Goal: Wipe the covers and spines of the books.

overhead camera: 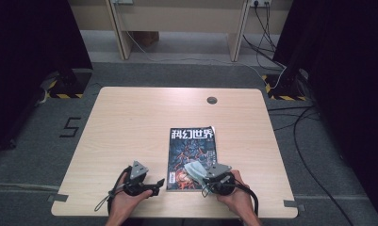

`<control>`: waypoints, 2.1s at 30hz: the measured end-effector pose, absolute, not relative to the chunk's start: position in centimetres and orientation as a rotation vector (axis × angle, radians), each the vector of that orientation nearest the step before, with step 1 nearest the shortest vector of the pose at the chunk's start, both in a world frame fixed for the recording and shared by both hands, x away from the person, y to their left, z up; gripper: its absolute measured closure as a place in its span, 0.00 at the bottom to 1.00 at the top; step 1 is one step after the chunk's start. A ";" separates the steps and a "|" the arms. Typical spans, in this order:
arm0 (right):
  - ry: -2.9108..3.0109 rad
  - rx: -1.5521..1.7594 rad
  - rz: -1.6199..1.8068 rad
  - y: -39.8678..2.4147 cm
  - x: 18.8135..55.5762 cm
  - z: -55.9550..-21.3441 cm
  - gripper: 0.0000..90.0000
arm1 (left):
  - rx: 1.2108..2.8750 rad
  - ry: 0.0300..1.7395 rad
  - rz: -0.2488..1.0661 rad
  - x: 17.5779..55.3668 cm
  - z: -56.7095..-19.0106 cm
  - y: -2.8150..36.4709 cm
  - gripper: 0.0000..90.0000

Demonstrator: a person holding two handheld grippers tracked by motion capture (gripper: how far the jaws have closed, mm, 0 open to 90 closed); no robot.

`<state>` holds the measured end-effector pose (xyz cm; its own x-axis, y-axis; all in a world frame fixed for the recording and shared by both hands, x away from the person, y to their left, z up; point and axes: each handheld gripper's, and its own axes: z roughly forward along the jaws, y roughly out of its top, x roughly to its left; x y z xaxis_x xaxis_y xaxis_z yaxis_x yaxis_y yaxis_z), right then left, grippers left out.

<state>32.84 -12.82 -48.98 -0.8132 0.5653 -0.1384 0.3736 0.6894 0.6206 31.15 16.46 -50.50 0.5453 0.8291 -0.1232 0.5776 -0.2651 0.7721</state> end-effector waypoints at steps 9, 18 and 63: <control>2.576 0.751 0.819 -13.6 32.7 -48.9 0.88 | 2.060 1.089 0.384 31.0 -51.5 13.9 0.19; 2.527 0.820 0.789 -15.2 34.2 -48.9 0.88 | 2.060 1.095 0.384 31.1 -51.6 13.9 0.17; 2.395 1.016 0.601 -12.6 49.5 -48.6 0.87 | 2.032 1.074 0.348 31.3 -52.0 14.4 0.17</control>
